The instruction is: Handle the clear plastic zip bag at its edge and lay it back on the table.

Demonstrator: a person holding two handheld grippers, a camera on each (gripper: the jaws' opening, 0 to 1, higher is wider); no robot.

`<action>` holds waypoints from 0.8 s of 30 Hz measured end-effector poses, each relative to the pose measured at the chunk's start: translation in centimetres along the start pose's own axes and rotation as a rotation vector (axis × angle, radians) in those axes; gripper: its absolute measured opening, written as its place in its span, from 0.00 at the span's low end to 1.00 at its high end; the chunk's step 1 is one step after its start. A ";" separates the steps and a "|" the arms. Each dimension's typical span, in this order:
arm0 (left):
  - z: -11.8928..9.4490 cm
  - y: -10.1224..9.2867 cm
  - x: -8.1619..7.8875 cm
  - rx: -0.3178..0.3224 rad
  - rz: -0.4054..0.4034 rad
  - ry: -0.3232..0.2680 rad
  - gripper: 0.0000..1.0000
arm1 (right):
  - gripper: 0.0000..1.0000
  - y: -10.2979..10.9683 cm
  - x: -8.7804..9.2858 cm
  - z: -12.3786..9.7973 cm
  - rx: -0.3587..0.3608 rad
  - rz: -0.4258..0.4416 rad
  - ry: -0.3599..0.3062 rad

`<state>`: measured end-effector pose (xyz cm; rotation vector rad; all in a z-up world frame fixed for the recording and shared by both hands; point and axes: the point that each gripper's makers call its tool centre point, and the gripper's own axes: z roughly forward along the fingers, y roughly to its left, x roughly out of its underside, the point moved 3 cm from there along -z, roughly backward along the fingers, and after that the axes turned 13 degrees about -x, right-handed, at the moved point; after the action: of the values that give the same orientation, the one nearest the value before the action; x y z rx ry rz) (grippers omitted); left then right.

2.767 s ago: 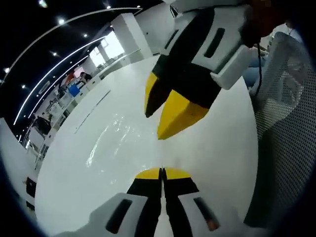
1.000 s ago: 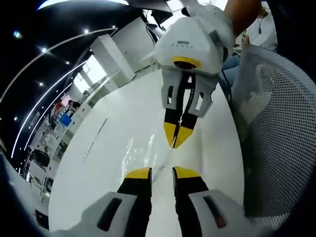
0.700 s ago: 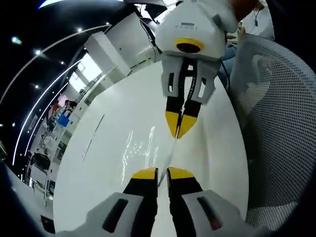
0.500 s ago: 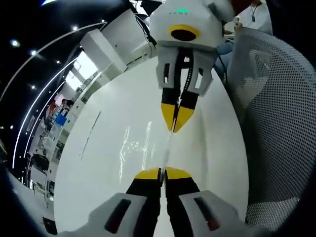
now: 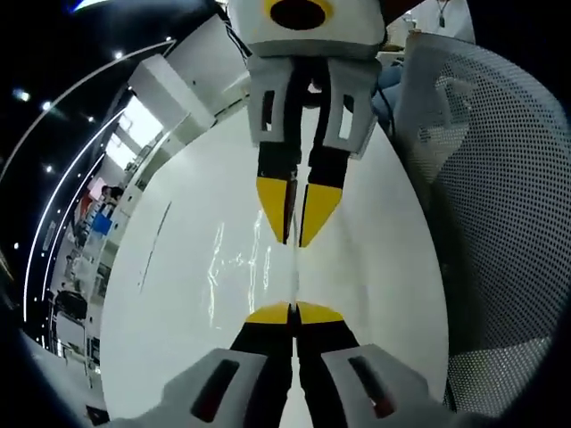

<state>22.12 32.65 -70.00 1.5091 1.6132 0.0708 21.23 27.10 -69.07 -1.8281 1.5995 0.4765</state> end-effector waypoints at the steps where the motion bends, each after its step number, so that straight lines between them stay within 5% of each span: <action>1: 0.0 0.0 0.0 0.005 0.001 0.000 0.00 | 0.02 0.1 -0.2 0.1 -0.004 -0.006 -0.003; 24: 0.3 -1.0 -0.9 0.066 0.048 0.002 0.00 | 0.00 1.0 -1.1 1.6 -0.041 -0.092 0.027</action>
<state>21.40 31.54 -70.23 1.5993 1.5943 0.0463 20.31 28.99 -69.72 -1.9378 1.5259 0.4477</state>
